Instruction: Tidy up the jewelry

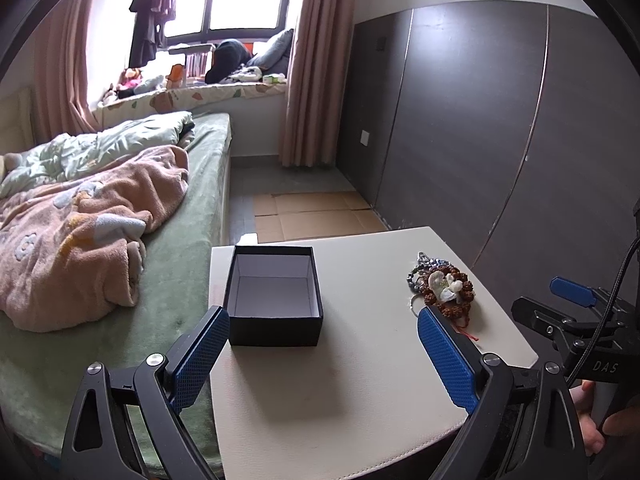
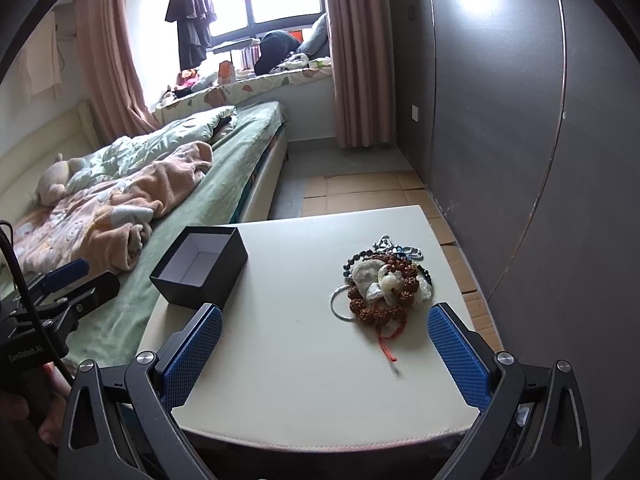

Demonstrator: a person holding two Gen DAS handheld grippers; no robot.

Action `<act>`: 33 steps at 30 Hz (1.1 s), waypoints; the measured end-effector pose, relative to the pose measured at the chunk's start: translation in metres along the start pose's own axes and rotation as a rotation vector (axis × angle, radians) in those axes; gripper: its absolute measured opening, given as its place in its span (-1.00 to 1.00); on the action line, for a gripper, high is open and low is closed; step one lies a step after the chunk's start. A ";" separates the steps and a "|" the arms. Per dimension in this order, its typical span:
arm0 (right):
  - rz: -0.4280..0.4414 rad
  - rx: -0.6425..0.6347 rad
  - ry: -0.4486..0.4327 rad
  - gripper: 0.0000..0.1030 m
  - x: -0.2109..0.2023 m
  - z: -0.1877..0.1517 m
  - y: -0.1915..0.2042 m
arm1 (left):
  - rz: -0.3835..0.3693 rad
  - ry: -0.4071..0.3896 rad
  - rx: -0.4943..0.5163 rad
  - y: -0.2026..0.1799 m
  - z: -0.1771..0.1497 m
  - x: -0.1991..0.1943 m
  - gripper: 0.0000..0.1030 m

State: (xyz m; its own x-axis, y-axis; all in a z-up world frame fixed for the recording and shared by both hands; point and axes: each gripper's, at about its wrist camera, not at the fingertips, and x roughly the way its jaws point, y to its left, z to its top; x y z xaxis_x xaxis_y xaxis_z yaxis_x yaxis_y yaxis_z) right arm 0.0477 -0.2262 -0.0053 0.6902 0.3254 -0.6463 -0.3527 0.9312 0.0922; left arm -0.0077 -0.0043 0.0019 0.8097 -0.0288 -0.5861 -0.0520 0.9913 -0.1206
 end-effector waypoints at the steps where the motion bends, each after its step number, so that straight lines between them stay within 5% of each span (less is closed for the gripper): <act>1: 0.003 -0.001 0.002 1.00 0.001 -0.001 0.002 | -0.001 -0.001 0.001 0.000 0.000 0.000 0.85; 33: -0.015 -0.001 -0.005 1.00 -0.005 0.003 0.001 | 0.018 0.003 -0.006 -0.007 -0.003 0.007 0.85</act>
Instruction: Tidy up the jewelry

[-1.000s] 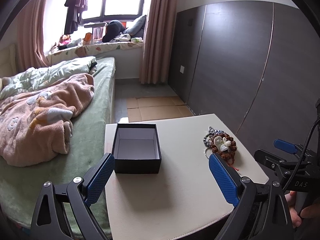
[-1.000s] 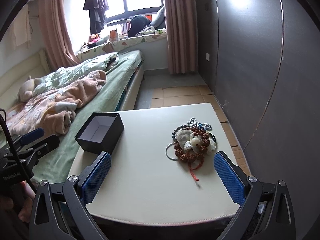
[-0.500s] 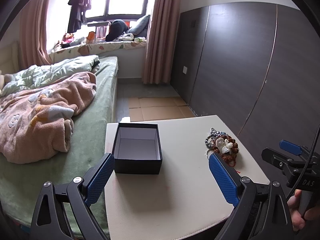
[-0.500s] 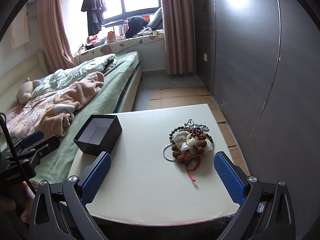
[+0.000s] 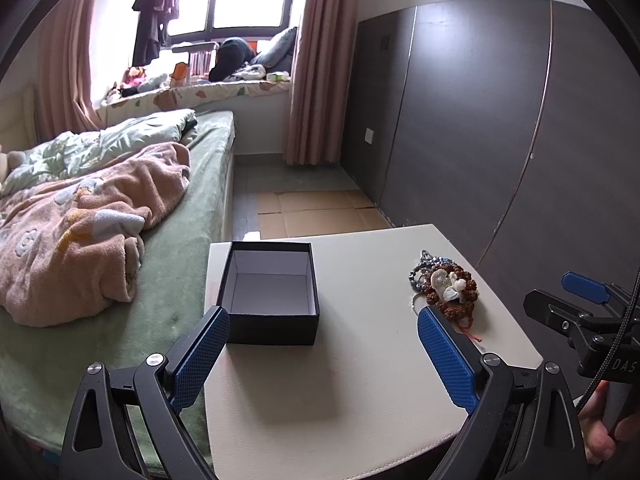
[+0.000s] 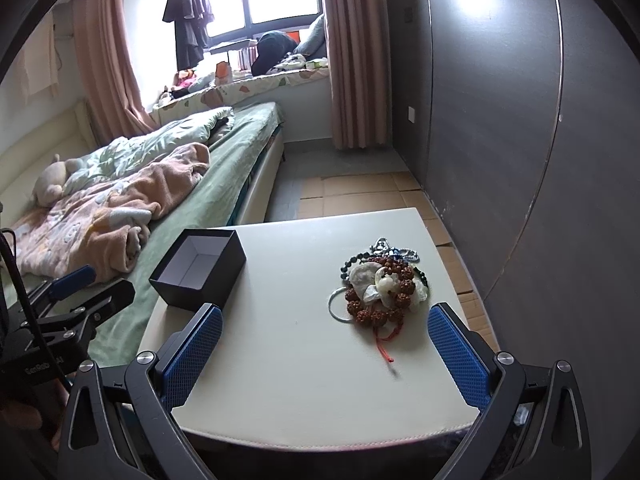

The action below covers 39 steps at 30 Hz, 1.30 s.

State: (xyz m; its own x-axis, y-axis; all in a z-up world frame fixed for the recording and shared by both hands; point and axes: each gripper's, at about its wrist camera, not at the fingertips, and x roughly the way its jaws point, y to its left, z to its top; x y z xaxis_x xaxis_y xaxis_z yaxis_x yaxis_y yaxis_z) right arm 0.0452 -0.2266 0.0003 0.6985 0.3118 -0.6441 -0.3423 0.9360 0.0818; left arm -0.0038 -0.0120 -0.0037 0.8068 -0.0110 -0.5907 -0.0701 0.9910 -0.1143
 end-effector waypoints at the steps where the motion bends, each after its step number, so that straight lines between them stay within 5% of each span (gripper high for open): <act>1: 0.000 0.001 -0.001 1.00 0.000 0.000 0.000 | 0.000 -0.001 0.000 -0.001 0.001 0.001 0.85; 26: -0.034 0.090 0.030 1.00 0.012 0.020 -0.033 | -0.010 0.004 -0.032 -0.017 0.015 0.024 0.85; 39: 0.032 0.339 0.122 0.79 0.051 0.031 -0.102 | -0.051 0.050 -0.050 -0.035 0.032 0.067 0.85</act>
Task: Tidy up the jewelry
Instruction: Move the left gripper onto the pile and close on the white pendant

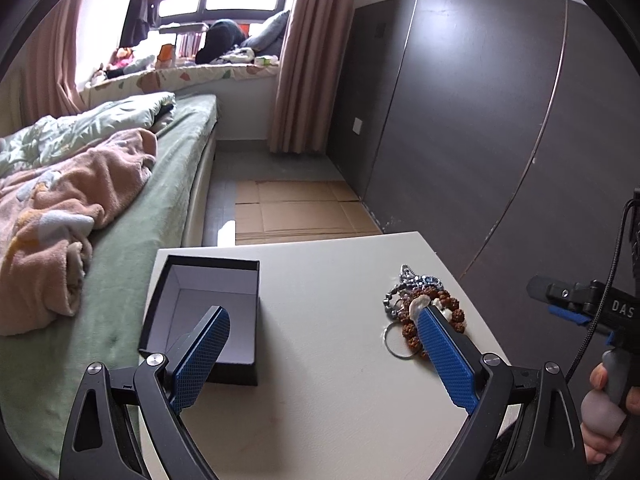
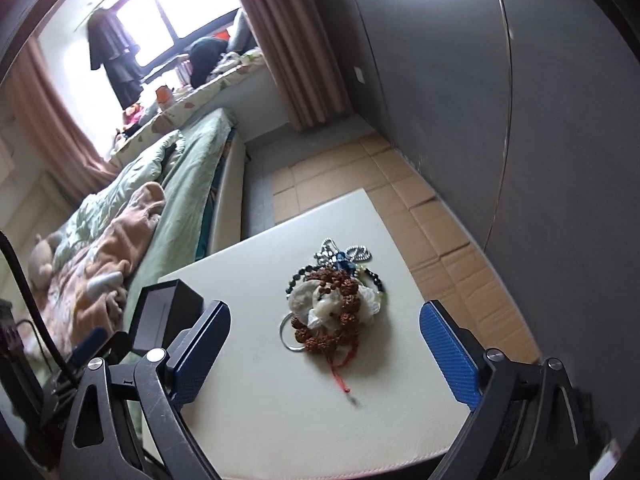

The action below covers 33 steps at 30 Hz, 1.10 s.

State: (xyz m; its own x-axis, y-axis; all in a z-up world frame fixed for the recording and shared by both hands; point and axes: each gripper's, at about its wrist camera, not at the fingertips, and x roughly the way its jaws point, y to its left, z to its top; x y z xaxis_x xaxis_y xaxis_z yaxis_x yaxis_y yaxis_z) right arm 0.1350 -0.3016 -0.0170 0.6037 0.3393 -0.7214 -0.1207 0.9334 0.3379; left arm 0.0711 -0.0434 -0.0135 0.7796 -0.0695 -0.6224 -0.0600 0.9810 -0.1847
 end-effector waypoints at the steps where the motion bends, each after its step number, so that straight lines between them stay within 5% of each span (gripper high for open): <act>1: 0.009 0.025 0.020 0.73 0.005 0.001 -0.005 | 0.001 0.002 -0.005 -0.001 0.001 0.003 0.85; 13: 0.053 0.212 0.176 0.29 0.066 0.001 -0.036 | -0.032 0.093 -0.079 -0.002 0.004 0.051 0.54; 26: 0.077 0.343 0.206 0.27 0.086 0.006 -0.051 | -0.126 0.205 -0.029 -0.038 -0.003 0.110 0.16; 33: 0.075 0.404 0.205 0.27 0.090 0.011 -0.064 | -0.175 0.241 0.036 -0.060 -0.008 0.133 0.13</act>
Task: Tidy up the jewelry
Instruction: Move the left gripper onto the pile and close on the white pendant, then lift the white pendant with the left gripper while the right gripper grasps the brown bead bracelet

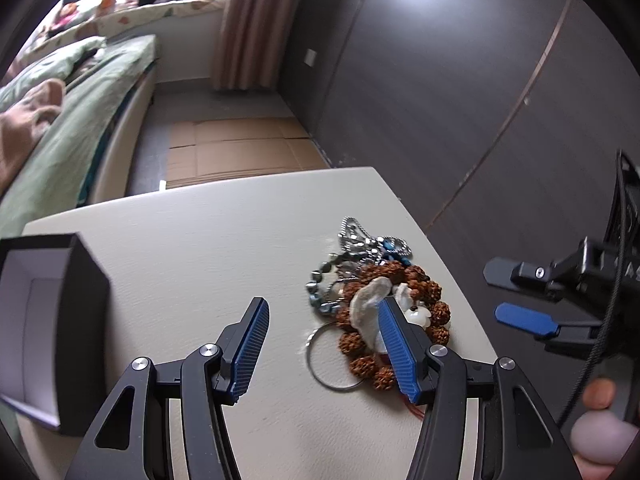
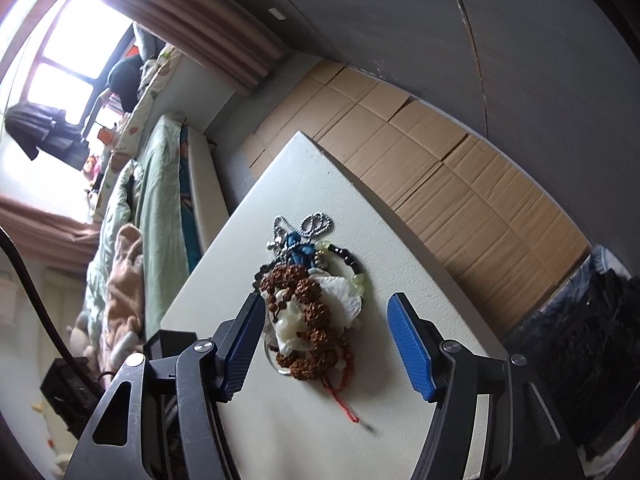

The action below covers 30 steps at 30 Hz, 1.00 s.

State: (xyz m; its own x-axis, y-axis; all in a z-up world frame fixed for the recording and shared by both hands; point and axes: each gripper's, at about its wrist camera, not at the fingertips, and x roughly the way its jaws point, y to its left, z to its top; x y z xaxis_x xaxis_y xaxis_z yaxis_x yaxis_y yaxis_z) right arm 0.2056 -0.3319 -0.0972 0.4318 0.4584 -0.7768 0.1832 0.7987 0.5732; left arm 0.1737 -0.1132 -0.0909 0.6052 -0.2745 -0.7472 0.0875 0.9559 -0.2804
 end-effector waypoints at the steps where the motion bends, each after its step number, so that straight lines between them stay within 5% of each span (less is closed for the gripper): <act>1: 0.003 0.004 0.002 0.27 0.001 0.001 0.000 | 0.001 0.004 0.011 -0.003 0.000 0.004 0.12; 7: 0.011 0.000 0.009 0.27 0.001 0.005 0.000 | 0.014 0.041 0.032 -0.007 -0.002 0.023 -0.14; 11: 0.020 -0.007 0.016 0.27 0.000 0.005 0.001 | -0.022 0.053 0.056 -0.013 -0.003 0.031 -0.66; 14: 0.018 -0.019 0.024 0.27 0.002 0.004 0.002 | -0.009 0.019 0.095 -0.019 -0.004 0.022 -0.75; 15: 0.010 -0.024 0.026 0.27 0.004 0.005 0.002 | -0.014 0.013 0.095 -0.020 -0.004 0.018 -0.98; 30: -0.031 -0.084 0.059 0.27 0.014 -0.010 0.009 | -0.111 -0.128 0.051 -0.013 0.009 -0.056 -1.00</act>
State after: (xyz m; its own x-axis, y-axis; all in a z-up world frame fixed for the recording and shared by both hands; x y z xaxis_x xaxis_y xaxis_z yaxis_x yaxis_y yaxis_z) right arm 0.2047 -0.3143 -0.1050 0.3742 0.4527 -0.8093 0.1199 0.8418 0.5263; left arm 0.1460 -0.1098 -0.0402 0.6851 -0.3667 -0.6294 0.1974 0.9252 -0.3241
